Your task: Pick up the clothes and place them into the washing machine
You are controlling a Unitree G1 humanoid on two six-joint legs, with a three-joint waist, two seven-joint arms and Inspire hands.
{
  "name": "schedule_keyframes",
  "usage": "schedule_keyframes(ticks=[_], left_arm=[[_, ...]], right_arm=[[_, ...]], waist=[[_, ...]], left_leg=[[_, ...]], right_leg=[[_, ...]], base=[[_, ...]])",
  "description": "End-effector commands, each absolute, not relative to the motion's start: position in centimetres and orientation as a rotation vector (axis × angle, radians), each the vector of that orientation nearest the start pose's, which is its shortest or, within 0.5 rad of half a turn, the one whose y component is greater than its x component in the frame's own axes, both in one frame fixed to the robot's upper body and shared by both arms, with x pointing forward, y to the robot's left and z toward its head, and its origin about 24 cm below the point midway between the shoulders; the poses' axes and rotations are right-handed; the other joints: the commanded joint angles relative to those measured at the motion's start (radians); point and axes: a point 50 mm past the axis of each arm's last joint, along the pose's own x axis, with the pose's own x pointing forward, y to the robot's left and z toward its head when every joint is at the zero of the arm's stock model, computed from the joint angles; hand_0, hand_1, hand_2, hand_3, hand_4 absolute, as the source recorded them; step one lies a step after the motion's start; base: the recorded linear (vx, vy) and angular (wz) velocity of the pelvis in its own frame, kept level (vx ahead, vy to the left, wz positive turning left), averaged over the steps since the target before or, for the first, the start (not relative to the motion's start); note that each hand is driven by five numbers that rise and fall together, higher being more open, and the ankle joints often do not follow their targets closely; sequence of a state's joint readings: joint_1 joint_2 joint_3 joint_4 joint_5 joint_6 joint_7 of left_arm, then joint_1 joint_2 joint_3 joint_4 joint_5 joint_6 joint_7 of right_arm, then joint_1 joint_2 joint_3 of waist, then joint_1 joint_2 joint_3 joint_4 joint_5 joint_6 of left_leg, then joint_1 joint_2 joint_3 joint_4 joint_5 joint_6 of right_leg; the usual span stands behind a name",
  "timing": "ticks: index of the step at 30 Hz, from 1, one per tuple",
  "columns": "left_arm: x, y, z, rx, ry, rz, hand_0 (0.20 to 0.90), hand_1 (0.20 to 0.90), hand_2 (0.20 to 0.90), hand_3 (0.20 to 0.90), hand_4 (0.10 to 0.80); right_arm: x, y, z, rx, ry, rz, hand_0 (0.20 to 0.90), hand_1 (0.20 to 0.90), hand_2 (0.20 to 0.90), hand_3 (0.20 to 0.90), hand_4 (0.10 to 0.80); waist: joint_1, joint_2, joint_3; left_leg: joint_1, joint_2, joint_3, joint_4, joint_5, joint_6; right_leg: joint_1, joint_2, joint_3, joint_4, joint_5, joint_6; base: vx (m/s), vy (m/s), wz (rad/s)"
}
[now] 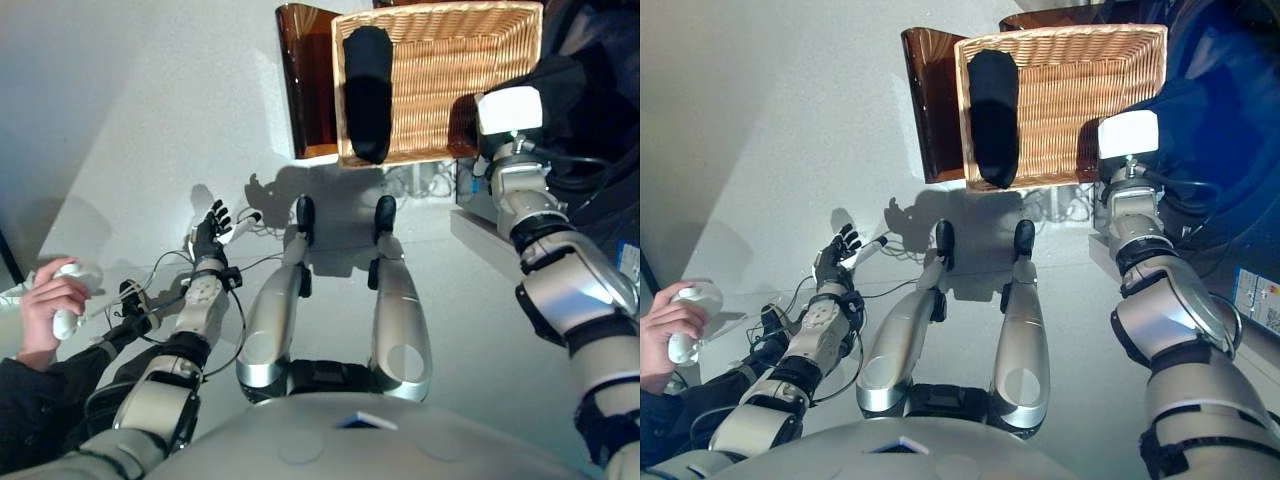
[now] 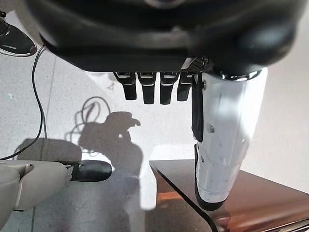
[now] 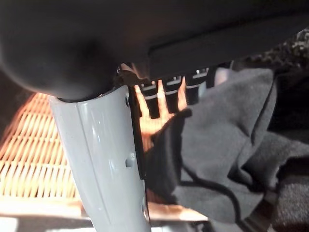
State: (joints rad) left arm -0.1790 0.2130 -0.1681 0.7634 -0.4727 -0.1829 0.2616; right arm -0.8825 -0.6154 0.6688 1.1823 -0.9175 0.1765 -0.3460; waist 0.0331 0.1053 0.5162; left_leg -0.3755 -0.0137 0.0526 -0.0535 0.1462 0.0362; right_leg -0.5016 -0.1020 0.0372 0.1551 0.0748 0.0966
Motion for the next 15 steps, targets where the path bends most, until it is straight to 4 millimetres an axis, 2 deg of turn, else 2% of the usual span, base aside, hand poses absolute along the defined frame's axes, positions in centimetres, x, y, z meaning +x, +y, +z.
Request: schedule_keyframes(ticks=[1, 2, 4, 5, 9, 15], left_arm=[[23.1, 22.7, -6.0, -0.098, 0.383, 0.416, 0.900, 0.900, 0.900, 0.900, 0.800], [22.9, 23.0, -6.0, -0.101, 0.385, 0.433, 0.900, 0.900, 0.900, 0.900, 0.800], [22.9, 23.1, -6.0, -0.100, 0.386, 0.437, 0.900, 0.900, 0.900, 0.900, 0.800], [22.8, 23.5, -5.9, -0.101, 0.378, 0.452, 0.900, 0.900, 0.900, 0.900, 0.800], [22.7, 23.7, -5.8, -0.105, 0.371, 0.459, 0.900, 0.900, 0.900, 0.900, 0.800], [22.5, 23.7, -6.0, -0.108, 0.374, 0.455, 0.900, 0.900, 0.900, 0.900, 0.800]], right_arm=[[38.2, -29.9, 16.8, -2.132, 0.049, -0.411, 0.900, 0.900, 0.900, 0.900, 0.800], [38.2, -29.7, 17.9, -2.138, 0.002, -0.435, 0.900, 0.900, 0.900, 0.900, 0.800], [38.2, -29.8, 18.4, -2.141, -0.013, -0.449, 0.900, 0.900, 0.900, 0.900, 0.800], [38.0, -30.2, 19.5, -2.127, -0.041, -0.493, 0.900, 0.900, 0.900, 0.900, 0.800], [37.8, -30.8, 20.0, -2.122, -0.045, -0.526, 0.900, 0.900, 0.900, 0.900, 0.800], [37.7, -31.3, 19.2, -2.110, 0.007, -0.520, 0.900, 0.900, 0.900, 0.900, 0.800]], waist=[[-0.022, -0.056, -0.022], [-0.026, -0.062, -0.020], [-0.028, -0.065, -0.017], [-0.029, -0.068, -0.012], [-0.028, -0.070, -0.006], [-0.022, -0.064, 0.004]], left_leg=[[-0.007, 0.042, -0.007, 0.070, -0.056, -0.114], [-0.008, 0.045, -0.006, 0.070, -0.057, -0.115], [-0.010, 0.046, -0.006, 0.071, -0.056, -0.115], [-0.017, 0.048, -0.006, 0.074, -0.054, -0.118], [-0.033, 0.051, -0.009, 0.084, -0.053, -0.122], [-0.075, 0.053, -0.025, 0.109, -0.049, -0.126]], right_leg=[[-0.030, -0.073, -0.001, 0.012, 0.047, 0.067], [-0.036, -0.070, -0.001, 0.015, 0.044, 0.065], [-0.040, -0.069, -0.002, 0.019, 0.042, 0.064], [-0.048, -0.066, -0.005, 0.027, 0.037, 0.063], [-0.063, -0.062, -0.007, 0.040, 0.031, 0.060], [-0.097, -0.058, -0.019, 0.070, 0.022, 0.054]], base=[[0.000, 0.000, 0.00], [-0.011, -0.038, -0.01], [-0.021, -0.036, -0.01], [-0.029, -0.034, -0.03], [-0.027, -0.029, -0.06], [-0.034, -0.033, 0.02]])
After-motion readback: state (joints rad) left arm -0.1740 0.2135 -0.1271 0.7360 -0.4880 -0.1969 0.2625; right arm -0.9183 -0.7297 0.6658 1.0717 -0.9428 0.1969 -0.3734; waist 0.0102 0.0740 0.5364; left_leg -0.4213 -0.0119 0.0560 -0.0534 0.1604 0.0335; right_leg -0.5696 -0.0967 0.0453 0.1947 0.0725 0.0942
